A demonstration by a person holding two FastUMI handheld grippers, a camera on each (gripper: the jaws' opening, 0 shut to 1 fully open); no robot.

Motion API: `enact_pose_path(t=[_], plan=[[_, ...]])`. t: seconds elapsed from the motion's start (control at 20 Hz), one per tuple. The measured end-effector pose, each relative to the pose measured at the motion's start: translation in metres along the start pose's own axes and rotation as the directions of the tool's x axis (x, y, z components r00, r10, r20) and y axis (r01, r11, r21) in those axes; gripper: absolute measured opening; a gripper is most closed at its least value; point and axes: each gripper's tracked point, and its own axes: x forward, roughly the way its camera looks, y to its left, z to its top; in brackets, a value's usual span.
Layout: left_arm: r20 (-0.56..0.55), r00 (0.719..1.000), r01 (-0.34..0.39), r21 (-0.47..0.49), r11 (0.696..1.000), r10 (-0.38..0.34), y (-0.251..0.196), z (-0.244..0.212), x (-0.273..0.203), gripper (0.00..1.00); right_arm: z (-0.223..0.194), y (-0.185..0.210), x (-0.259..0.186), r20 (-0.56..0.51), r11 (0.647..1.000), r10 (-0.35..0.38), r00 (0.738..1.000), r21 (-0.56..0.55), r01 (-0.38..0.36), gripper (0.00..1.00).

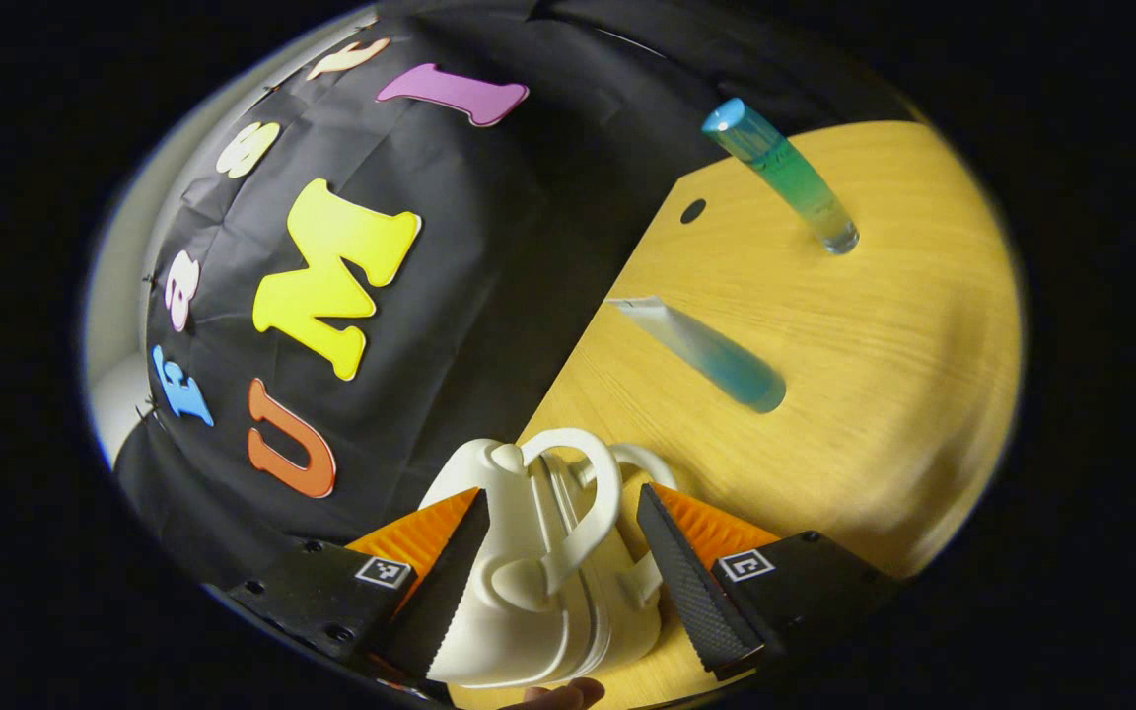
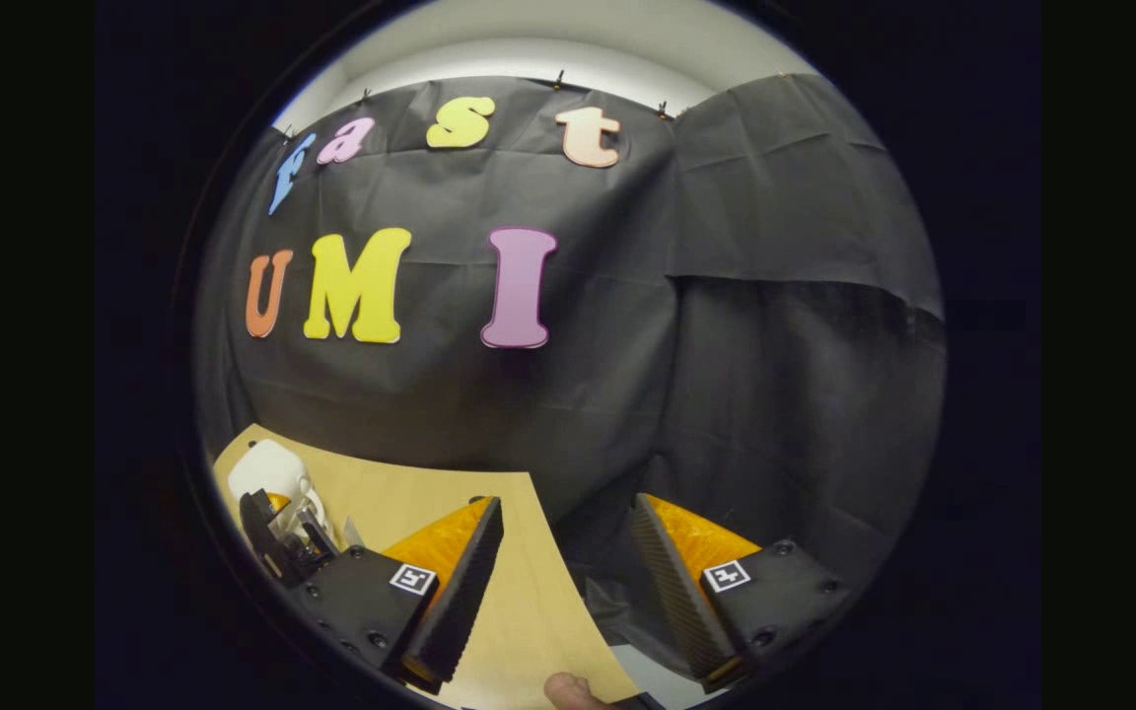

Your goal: First open the suitcase, pack the skin care products into it, and then close the suitcase.

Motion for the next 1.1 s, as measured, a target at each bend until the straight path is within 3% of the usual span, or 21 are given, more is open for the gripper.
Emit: enact_pose_path(t=[0.2, 0.45, 0.55, 0.75, 1.0, 1.1], plan=[[-0.047, 0.999, -0.006, 0.113, 0.994, 0.011, 0.0, -0.008, 0.011, 0.92, -0.011, -0.01, 0.0, -0.026, 1.0, -0.016, 1.0, 0.005, 0.016, 0.8], [-0.06, 0.998, 0.033, 0.17, 0.985, -0.024, -0.002, -0.014, 0.019, 0.36, -0.021, -0.004, -0.002, -0.052, 1.0, -0.015, 0.999, -0.001, 0.015, 0.8], [-0.07, 0.997, 0.05, 0.213, 0.976, -0.036, -0.003, -0.013, 0.018, 0.27, -0.02, 0.005, -0.003, -0.054, 1.0, -0.008, 0.999, -0.012, 0.008, 0.8], [-0.067, 0.996, 0.07, 0.24, 0.968, -0.056, 0.0, -0.011, 0.016, 0.14, -0.014, 0.025, -0.007, -0.047, 0.999, 0.01, 0.999, -0.044, -0.012, 0.8], [-0.066, 0.993, 0.101, 0.132, 0.986, -0.093, 0.018, -0.009, 0.005, 0.01, -0.005, 0.052, -0.009, -0.038, 0.997, 0.014, 0.999, -0.076, -0.017, 0.8], [-0.051, 0.995, 0.095, 0.068, 0.993, -0.091, 0.041, -0.006, 0.002, 0.04, -0.002, 0.062, -0.009, -0.037, 0.997, 0.014, 0.999, -0.08, -0.017, 0.8]])
